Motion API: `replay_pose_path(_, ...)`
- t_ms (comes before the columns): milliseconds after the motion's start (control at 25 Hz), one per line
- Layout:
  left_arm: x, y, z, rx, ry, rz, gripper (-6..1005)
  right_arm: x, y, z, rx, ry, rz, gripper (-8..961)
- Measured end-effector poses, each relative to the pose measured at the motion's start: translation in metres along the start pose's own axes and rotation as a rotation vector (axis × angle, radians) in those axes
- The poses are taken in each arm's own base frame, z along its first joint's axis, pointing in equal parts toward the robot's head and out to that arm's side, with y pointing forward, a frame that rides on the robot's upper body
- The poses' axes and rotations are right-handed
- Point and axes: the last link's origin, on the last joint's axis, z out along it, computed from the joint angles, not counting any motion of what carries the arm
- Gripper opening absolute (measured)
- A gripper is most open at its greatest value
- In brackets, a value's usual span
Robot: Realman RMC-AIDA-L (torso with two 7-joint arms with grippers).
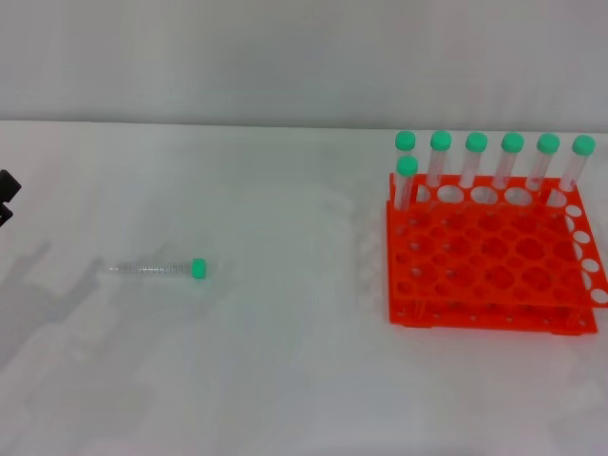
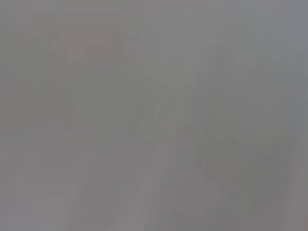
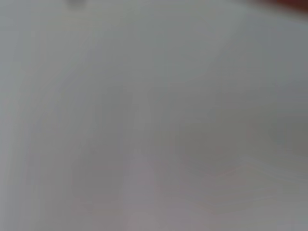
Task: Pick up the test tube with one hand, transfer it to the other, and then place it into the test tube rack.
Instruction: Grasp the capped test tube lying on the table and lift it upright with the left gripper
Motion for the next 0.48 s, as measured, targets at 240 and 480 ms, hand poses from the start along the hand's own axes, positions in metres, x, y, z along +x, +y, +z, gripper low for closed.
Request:
replay_pose_path(240, 0.005, -0.006, 0.001, 0.011, -0.007, -0.035, 893, -0.001, 0.001, 0.0, -0.007, -0.007, -0.007, 868)
replay_pose_path(480, 0.009, -0.013, 0.005, 0.006, -0.072, -0.088, 893, -0.001, 0.0, -0.003, 0.002, -0.01, -0.038, 865)
